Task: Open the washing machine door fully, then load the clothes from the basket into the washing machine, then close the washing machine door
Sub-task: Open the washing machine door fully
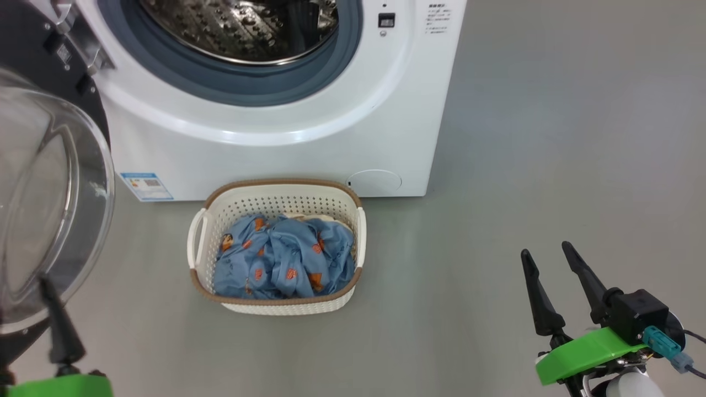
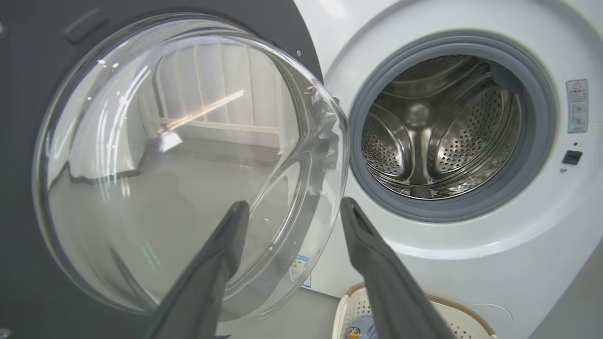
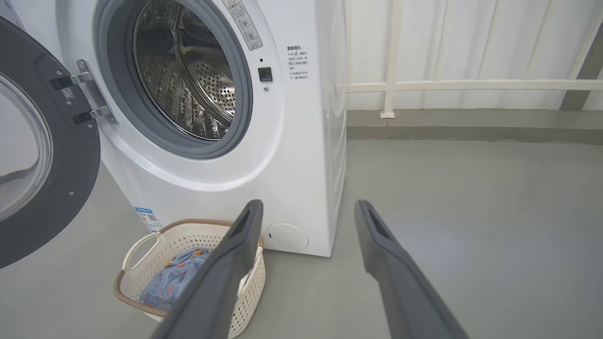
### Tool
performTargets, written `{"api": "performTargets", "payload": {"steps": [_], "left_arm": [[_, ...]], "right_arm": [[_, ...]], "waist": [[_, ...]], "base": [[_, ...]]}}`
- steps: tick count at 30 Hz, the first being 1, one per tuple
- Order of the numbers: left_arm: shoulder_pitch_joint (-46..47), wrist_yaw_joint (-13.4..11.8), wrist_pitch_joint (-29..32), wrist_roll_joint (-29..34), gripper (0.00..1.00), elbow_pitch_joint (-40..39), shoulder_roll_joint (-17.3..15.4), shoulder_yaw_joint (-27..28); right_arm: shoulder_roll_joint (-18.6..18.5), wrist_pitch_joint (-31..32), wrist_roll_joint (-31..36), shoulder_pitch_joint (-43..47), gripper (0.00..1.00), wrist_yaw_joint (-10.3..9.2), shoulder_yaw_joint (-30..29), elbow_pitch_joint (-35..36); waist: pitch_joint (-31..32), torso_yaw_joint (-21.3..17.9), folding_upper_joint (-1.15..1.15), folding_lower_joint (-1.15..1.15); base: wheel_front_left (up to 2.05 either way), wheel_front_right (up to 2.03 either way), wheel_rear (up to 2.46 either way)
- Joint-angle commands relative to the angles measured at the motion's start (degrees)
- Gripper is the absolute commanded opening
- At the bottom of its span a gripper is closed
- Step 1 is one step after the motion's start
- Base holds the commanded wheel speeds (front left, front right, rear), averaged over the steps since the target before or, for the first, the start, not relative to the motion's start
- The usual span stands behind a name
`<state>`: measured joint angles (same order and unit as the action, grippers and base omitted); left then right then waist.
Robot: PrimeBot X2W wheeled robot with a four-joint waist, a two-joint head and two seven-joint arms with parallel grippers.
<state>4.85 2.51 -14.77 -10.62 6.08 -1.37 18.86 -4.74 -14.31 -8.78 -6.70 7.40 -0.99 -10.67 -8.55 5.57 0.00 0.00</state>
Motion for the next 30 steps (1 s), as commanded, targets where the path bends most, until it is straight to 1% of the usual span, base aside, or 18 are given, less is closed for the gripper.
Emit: {"api": "performTargets", "payload": {"steps": [1, 5, 8, 16, 20, 30], "left_arm": [[-0.83, -0.91, -0.23, -0.23, 1.0, -2.74, -1.53, -0.21], [-3.65, -1.69, -0.23, 0.05, 1.0, -4.49, -1.52, -4.42], [-5.32, -1.77, -0.23, 0.73, 1.0, -5.23, -1.52, -7.02], [-9.1, 0.01, -0.23, 3.2, 1.0, -5.16, -1.52, -11.31], [-10.86, -0.03, -0.23, 2.94, 1.0, -5.52, -1.51, -12.39], [-13.38, -0.04, -0.23, 3.29, 1.0, -5.83, -1.51, -13.4]], "right_arm": [[0.26, -0.69, -0.48, 0.74, 1.0, 0.09, 1.32, 1.74], [0.52, -0.69, -0.46, 1.44, 1.0, 0.09, 1.47, 1.94], [0.44, -0.69, -0.37, 1.81, 1.0, 0.09, 1.75, 1.94], [0.2, -0.69, 0.04, 3.03, 1.0, 0.09, 2.72, 2.07], [0.09, -0.69, 0.21, 3.68, 1.0, 0.09, 3.13, 2.25], [0.45, -0.69, 0.87, 5.31, 1.0, 0.09, 3.44, 2.72]], "waist": [[1.23, -1.12, 0.0, 0.0], [2.46, -2.5, 0.0, 0.0], [3.23, -3.53, 0.0, 0.0], [5.41, -6.63, 0.0, 0.0], [6.21, -7.59, 0.0, 0.0], [7.88, -8.5, 0.0, 0.0]], "base": [[0.0, 0.0, 0.0], [0.0, 0.0, 0.0], [0.0, 0.0, 0.0], [0.0, 0.0, 0.0], [0.0, 0.0, 0.0], [0.0, 0.0, 0.0]]}}
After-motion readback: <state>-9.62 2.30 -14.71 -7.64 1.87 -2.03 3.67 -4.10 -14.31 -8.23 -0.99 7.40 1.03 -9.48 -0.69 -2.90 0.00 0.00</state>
